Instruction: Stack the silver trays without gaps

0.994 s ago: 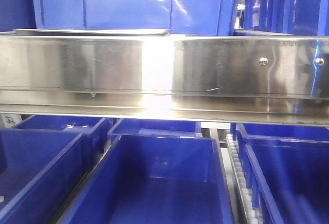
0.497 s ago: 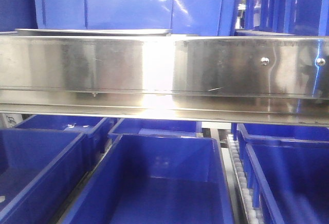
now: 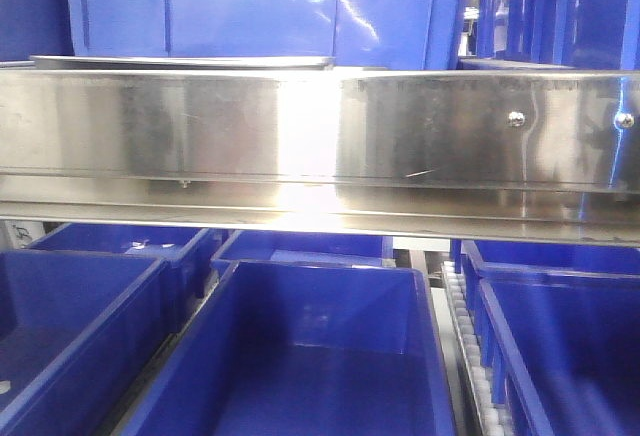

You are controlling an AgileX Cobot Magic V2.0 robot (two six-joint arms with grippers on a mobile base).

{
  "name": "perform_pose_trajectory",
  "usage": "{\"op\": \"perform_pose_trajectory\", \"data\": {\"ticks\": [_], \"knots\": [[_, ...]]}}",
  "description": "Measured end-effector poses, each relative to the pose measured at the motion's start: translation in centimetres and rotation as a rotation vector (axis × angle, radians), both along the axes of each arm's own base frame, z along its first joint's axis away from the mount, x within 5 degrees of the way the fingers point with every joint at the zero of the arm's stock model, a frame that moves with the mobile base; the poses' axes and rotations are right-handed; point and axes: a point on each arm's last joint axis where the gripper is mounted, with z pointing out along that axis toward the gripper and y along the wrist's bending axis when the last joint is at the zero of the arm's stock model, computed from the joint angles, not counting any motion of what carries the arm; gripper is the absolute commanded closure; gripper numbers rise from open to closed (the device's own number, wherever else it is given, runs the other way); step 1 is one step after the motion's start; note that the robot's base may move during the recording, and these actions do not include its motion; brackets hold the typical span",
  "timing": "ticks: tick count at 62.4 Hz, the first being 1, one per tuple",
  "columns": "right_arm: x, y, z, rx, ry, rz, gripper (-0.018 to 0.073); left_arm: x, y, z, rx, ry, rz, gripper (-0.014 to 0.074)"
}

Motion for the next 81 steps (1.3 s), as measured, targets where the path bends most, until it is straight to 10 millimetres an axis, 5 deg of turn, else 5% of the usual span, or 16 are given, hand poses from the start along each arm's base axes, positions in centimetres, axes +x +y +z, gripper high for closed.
{"op": "perform_pose_trajectory", "data": {"ticks": [81], "knots": [[-0.01,0.00,0.14,0.003,-0.016,0.001,0.0637,0.00,0.00,-0.02,0.000,0.002,0.000,0.0592]]}}
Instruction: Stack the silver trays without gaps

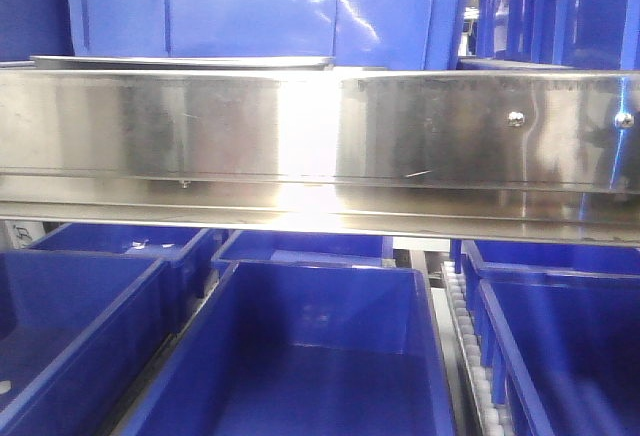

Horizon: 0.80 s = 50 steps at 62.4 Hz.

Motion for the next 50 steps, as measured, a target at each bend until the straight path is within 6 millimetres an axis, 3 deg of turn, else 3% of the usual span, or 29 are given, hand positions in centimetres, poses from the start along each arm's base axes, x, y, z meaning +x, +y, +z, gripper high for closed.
{"op": "perform_pose_trajectory", "data": {"ticks": [50], "knots": [[0.00,0.00,0.04,-0.004,-0.004,0.000,0.0637,0.00,0.00,0.00,0.000,0.000,0.000,0.0592]]}}
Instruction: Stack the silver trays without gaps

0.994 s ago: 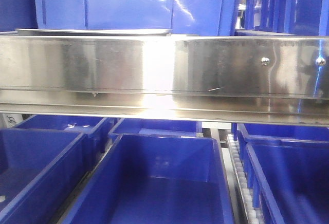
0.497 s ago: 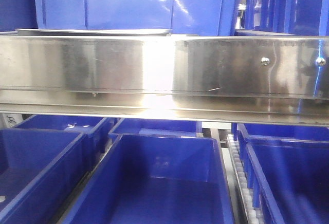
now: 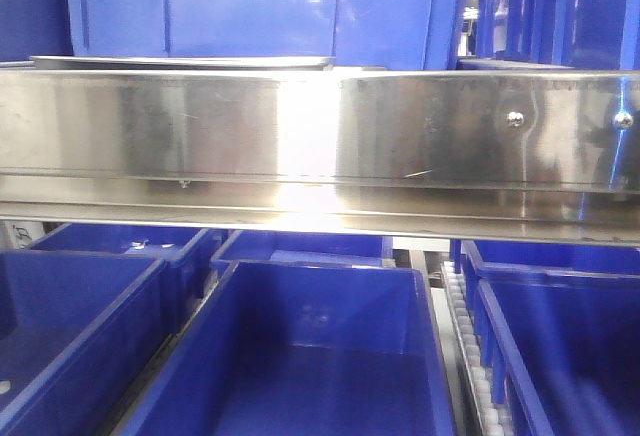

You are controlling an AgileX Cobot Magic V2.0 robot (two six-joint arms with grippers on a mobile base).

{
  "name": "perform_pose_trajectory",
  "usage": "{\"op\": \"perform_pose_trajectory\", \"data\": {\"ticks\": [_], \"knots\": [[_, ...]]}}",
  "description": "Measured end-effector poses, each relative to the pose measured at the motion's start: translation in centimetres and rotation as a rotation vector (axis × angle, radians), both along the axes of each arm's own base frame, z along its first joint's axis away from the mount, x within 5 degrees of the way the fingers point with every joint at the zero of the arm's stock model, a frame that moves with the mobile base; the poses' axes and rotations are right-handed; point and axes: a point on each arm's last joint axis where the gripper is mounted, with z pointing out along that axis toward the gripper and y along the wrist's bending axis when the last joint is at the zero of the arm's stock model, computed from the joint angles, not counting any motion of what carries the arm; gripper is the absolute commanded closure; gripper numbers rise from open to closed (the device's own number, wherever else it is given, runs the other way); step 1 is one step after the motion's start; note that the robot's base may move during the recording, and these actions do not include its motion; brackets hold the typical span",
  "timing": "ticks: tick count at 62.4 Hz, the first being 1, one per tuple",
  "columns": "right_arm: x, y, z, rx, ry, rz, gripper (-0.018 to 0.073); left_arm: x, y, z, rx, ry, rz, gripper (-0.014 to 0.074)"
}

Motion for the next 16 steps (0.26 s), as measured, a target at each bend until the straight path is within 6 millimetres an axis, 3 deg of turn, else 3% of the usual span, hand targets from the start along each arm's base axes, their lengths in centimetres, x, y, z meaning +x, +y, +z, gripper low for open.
{"op": "perform_pose_trajectory", "data": {"ticks": [16], "knots": [[0.00,0.00,0.00,0.000,0.000,0.000,0.0637,0.00,0.00,0.00,0.000,0.000,0.000,0.0592]]}}
